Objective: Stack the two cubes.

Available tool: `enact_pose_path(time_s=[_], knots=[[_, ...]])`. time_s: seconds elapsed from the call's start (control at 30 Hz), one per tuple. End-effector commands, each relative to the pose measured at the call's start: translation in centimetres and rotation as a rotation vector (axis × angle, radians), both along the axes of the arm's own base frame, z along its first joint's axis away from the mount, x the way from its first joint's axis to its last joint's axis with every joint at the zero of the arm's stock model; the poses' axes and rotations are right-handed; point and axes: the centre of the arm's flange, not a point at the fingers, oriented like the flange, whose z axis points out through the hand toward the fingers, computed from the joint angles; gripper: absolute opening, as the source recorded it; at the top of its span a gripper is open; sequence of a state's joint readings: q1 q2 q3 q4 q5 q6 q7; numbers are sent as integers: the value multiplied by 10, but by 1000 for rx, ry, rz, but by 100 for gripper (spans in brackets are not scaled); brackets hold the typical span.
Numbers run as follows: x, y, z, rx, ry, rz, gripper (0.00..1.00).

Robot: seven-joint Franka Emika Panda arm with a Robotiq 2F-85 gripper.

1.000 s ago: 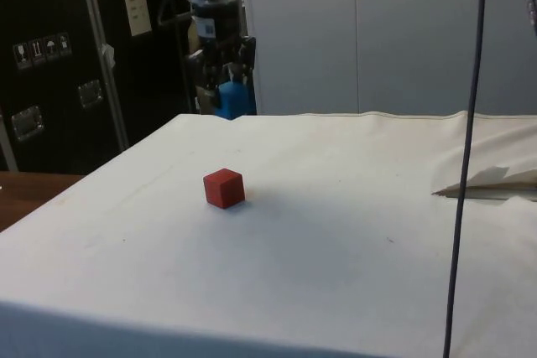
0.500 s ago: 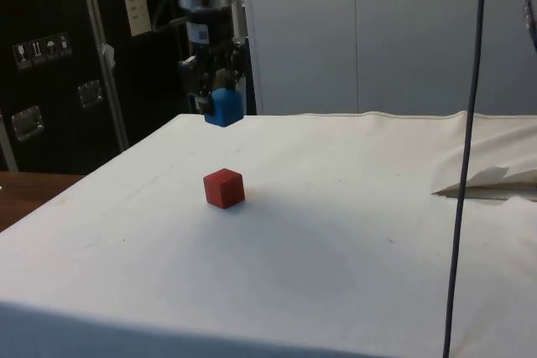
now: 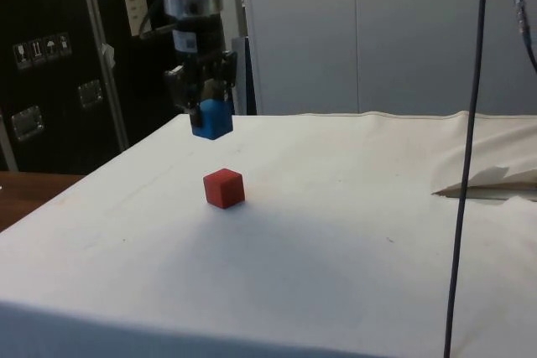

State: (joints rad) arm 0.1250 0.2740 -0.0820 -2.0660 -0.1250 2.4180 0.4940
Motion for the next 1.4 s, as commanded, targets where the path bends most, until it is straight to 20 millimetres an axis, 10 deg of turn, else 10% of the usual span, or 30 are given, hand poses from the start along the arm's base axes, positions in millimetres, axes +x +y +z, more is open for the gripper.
enact_pose_path(time_s=[0.0, 0.83, 1.37], knots=[[1, 8, -1, -1, -1, -2, 1], [-5, 32, -42, 78, 10, 3, 1], [1, 1, -58, 75, 22, 8, 1]])
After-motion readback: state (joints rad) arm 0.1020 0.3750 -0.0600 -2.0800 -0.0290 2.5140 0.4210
